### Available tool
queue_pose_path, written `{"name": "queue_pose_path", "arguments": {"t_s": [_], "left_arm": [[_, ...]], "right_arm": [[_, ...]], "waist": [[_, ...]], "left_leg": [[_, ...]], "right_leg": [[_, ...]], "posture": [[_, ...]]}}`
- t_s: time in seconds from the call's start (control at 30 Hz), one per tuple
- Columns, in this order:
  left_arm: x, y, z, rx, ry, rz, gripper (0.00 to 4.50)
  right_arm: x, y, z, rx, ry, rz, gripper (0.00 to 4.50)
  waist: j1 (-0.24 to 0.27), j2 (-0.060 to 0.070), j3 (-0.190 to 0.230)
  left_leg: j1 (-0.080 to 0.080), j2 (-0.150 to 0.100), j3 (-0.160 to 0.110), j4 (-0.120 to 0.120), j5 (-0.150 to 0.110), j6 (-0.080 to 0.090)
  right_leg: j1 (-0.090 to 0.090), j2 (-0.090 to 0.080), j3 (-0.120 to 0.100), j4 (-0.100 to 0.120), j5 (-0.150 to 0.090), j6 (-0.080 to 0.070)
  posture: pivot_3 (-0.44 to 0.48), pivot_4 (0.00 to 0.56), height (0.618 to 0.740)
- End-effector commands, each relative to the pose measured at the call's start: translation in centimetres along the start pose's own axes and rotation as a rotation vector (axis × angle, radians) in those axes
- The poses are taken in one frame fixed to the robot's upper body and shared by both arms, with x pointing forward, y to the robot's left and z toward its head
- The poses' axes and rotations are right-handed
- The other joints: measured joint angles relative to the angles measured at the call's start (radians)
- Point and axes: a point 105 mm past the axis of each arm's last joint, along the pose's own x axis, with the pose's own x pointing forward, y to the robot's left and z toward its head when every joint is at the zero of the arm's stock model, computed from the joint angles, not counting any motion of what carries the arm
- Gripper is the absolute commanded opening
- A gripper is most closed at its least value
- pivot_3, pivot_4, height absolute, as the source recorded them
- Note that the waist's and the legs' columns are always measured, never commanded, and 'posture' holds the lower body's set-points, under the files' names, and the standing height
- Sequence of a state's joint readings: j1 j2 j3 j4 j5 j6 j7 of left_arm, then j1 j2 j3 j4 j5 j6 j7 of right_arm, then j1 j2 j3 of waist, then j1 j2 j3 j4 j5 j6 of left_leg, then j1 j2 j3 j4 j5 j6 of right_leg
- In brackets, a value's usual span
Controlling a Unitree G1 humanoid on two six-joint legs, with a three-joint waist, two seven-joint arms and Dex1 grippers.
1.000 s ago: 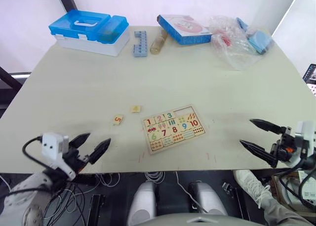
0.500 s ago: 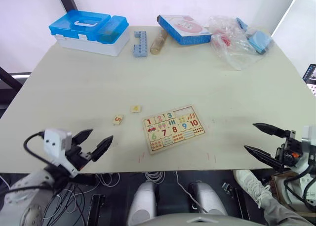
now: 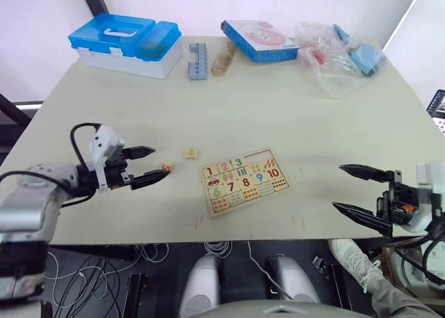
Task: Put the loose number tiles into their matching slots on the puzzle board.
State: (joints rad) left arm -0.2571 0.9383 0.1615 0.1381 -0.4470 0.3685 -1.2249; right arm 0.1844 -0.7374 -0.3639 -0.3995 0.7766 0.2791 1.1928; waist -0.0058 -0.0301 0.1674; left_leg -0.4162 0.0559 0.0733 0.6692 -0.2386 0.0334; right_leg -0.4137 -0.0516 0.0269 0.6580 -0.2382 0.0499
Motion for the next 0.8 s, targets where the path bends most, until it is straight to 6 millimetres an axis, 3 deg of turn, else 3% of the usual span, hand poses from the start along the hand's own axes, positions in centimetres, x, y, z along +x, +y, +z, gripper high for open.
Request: {"name": "queue_pose_path", "arguments": {"t_s": [0.03,0.3,0.4,0.53,0.8], "left_arm": [[1.1,1.6,0.1,0.098,0.052,-0.108,4.43],[5.7,3.5,0.6,0.196,0.110,-0.236,4.43],[6.5,3.5,0.2,0.213,0.138,-0.256,4.43],[7.2,3.8,-0.4,0.230,0.174,-0.233,3.27],[7.7,4.2,-0.1,0.255,0.164,-0.205,3.27]], "right_arm": [[0.5,1.0,1.6,-0.049,-0.026,0.080,4.50],[-0.2,1.6,2.6,-0.107,-0.022,0.142,4.50],[-0.4,1.6,2.7,-0.117,-0.019,0.135,4.50],[-0.5,2.0,2.6,-0.120,-0.016,0.118,4.50],[-0.6,2.5,2.2,-0.116,-0.014,0.078,4.50]], "waist": [[0.005,0.000,0.000],[0.021,-0.001,0.000],[0.019,-0.002,0.000],[0.016,-0.002,0.000],[0.018,-0.002,0.000]], "left_leg": [[0.000,0.000,0.000,0.000,0.000,0.000],[-0.002,-0.001,-0.001,0.002,0.000,0.000],[-0.003,-0.001,-0.002,0.002,0.000,0.000],[-0.002,0.000,-0.003,0.002,0.000,0.000],[-0.002,0.000,-0.003,0.002,0.000,0.000]], "right_leg": [[0.000,0.000,0.000,0.000,0.000,0.000],[0.001,0.001,0.000,0.000,0.002,0.004],[0.001,0.002,0.000,0.000,0.002,0.004],[0.000,0.002,0.000,0.001,0.003,0.005],[0.001,0.002,0.000,0.001,0.003,0.005]], "posture": [[0.000,0.150,0.740],[0.000,0.150,0.740],[0.000,0.150,0.740],[0.000,0.150,0.740],[0.000,0.150,0.740]]}}
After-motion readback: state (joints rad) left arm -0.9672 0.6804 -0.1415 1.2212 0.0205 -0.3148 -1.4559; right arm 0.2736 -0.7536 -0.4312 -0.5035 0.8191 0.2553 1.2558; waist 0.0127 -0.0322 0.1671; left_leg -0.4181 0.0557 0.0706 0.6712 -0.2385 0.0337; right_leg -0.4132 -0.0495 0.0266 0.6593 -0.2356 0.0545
